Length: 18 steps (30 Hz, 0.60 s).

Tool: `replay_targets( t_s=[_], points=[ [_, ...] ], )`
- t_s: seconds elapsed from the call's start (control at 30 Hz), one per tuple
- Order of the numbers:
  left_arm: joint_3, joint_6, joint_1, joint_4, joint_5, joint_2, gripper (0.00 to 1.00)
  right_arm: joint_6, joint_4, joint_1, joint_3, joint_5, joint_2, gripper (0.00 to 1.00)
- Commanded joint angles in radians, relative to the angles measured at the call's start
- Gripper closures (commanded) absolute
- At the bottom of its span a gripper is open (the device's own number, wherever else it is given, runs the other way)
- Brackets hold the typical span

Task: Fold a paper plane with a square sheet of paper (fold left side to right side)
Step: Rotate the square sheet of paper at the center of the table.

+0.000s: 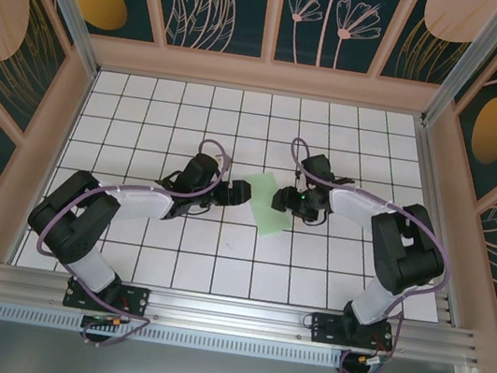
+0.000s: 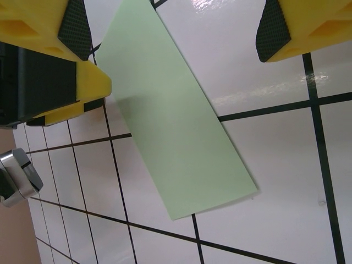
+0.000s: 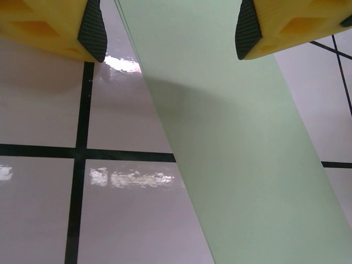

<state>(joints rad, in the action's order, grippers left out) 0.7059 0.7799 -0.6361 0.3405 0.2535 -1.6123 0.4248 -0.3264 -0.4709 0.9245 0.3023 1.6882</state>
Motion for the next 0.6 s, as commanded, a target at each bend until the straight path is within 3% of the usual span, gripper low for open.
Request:
replay_targets(
  t_s=[0.0, 0.57],
  points=[
    [0.001, 0.006, -0.007, 0.019, -0.006, -0.006, 0.19, 0.017, -0.038, -0.017, -0.007, -0.033, 0.019, 0.33],
    [-0.017, -0.001, -0.009, 0.012, -0.021, 0.002, 0.19, 0.090, -0.070, -0.118, -0.042, -0.023, -0.010, 0.33]
  ],
)
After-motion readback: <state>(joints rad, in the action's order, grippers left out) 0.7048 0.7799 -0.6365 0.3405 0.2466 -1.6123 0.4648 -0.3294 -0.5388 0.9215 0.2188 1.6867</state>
